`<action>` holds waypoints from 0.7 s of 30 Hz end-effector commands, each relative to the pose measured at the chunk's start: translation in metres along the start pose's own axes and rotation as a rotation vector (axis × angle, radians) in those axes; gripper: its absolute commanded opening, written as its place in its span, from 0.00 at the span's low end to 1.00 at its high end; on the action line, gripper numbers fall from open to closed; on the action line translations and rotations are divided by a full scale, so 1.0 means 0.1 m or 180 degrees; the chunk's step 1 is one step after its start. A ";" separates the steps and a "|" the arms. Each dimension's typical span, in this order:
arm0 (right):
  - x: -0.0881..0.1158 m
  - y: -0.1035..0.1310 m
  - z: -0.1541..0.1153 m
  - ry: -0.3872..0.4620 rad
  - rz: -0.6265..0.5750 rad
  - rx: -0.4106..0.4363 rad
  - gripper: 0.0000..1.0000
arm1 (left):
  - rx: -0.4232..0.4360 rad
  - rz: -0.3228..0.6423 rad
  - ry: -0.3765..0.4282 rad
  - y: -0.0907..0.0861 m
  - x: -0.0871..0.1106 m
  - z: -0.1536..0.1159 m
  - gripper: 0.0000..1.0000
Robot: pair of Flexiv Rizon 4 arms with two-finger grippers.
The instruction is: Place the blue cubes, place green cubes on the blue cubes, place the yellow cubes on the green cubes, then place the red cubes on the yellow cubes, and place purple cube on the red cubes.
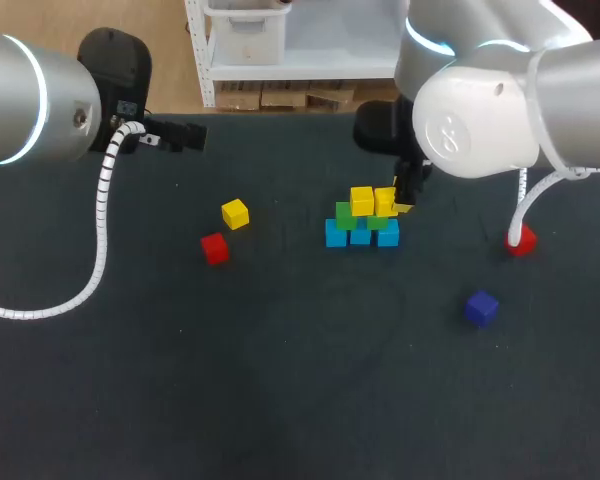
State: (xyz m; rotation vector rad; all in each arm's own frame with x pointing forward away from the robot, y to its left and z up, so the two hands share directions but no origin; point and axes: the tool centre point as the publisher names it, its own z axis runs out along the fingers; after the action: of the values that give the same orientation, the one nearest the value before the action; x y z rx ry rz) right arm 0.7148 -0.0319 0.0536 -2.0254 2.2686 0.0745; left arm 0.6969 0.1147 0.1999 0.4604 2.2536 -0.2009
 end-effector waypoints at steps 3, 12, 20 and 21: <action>-0.01 0.00 0.01 0.0007 -0.0016 -0.0015 0.26 | 0.0009 0.0000 0.0002 0.01 0.00 0.00 1.00; 0.00 0.01 0.01 -0.0032 0.0009 -0.0036 0.32 | 0.0009 0.0000 0.0002 0.01 0.00 0.00 1.00; -0.01 0.00 0.03 -0.0026 0.0002 -0.0038 0.34 | 0.0009 0.0000 0.0002 0.01 0.00 0.00 1.00; -0.02 -0.01 0.03 -0.0027 0.0004 -0.0035 0.36 | 0.0009 0.0000 0.0002 0.01 0.00 0.00 1.00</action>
State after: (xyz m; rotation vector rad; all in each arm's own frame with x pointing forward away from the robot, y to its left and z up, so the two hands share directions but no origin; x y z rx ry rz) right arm 0.7139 -0.0306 0.0516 -2.0248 2.2689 0.0934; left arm 0.6969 0.1147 0.1999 0.4604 2.2536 -0.2008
